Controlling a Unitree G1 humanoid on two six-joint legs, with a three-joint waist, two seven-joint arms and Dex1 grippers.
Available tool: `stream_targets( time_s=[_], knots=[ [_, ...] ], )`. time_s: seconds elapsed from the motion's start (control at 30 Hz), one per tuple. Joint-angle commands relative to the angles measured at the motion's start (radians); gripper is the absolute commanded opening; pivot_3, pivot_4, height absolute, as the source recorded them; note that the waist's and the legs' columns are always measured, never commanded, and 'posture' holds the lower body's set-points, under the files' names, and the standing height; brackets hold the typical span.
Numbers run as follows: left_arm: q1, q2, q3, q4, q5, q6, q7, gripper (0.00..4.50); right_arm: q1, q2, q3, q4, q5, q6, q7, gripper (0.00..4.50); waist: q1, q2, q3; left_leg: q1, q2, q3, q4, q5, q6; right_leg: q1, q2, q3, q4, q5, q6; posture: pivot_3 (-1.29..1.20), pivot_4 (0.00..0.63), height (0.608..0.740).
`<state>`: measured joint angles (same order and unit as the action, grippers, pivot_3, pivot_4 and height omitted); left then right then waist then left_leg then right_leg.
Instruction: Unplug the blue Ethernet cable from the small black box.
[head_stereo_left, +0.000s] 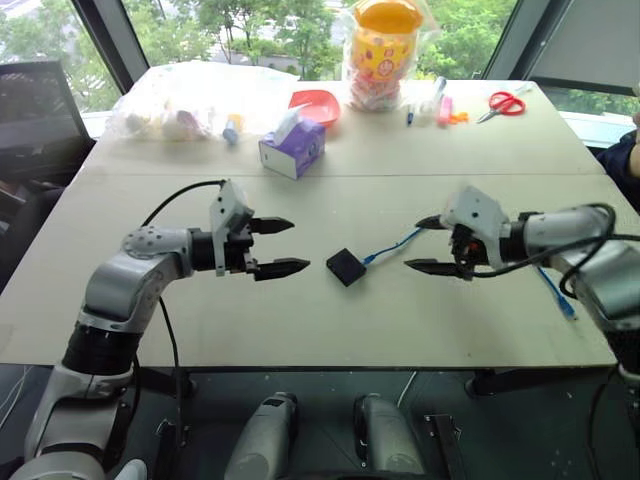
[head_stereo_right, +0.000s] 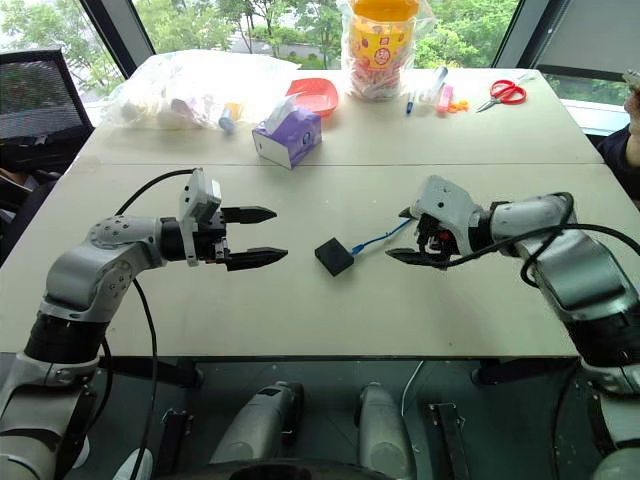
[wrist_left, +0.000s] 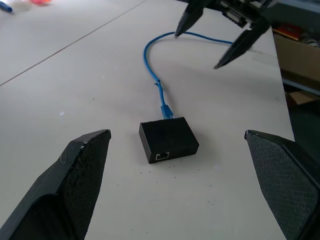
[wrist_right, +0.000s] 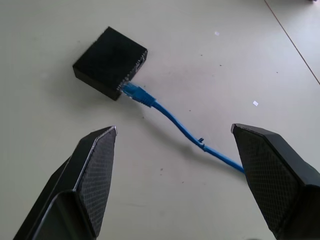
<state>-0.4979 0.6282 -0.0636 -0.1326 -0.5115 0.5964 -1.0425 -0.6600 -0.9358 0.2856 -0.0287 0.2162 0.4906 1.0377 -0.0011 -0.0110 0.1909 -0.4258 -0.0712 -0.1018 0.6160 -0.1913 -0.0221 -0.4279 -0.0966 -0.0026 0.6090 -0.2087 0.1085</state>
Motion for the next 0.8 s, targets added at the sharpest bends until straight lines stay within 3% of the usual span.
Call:
stream_targets(
  time_s=[0.03,0.2,0.53,0.7,0.8],
  knots=[
    [0.017,0.009,0.011,-0.058,-0.001,-0.014,0.005,4.49,-0.151,0.096,0.119,0.214,-0.143,-0.133,0.082,3.86,-0.012,0.000,0.000,0.000,0.000,0.000,0.000,0.000,0.000,0.000,0.000,0.000,0.000,0.000,0.000,0.00,0.150,0.740],
    [0.049,0.013,0.031,-0.102,-0.007,0.001,0.033,4.49,-0.280,0.179,0.241,0.439,-0.307,-0.328,0.179,3.86,-0.011,0.000,0.000,0.000,0.000,-0.001,-0.001,0.000,0.000,-0.001,0.001,0.000,0.002,0.001,0.003,0.00,0.150,0.740],
    [0.098,0.020,0.061,-0.156,-0.020,0.013,0.084,4.49,-0.425,0.385,0.265,0.711,-0.381,-0.443,0.316,3.86,-0.021,0.000,0.000,0.003,0.000,-0.002,-0.001,0.001,-0.001,-0.001,0.003,0.000,0.005,0.002,0.004,0.00,0.150,0.740],
    [0.109,0.022,0.069,-0.174,-0.023,0.019,0.100,4.49,-0.456,0.433,0.285,0.805,-0.459,-0.532,0.280,3.86,-0.020,0.000,0.000,0.003,0.000,-0.003,-0.002,0.001,-0.002,-0.001,0.004,0.000,0.006,0.002,0.004,0.00,0.150,0.740],
    [0.111,0.021,0.070,-0.178,-0.023,0.021,0.105,4.50,-0.455,0.447,0.276,0.820,-0.475,-0.552,0.278,2.97,-0.020,0.000,0.000,0.005,0.000,-0.003,-0.002,0.001,-0.002,0.001,0.004,0.001,0.006,0.002,0.004,0.00,0.150,0.740]
  ],
)
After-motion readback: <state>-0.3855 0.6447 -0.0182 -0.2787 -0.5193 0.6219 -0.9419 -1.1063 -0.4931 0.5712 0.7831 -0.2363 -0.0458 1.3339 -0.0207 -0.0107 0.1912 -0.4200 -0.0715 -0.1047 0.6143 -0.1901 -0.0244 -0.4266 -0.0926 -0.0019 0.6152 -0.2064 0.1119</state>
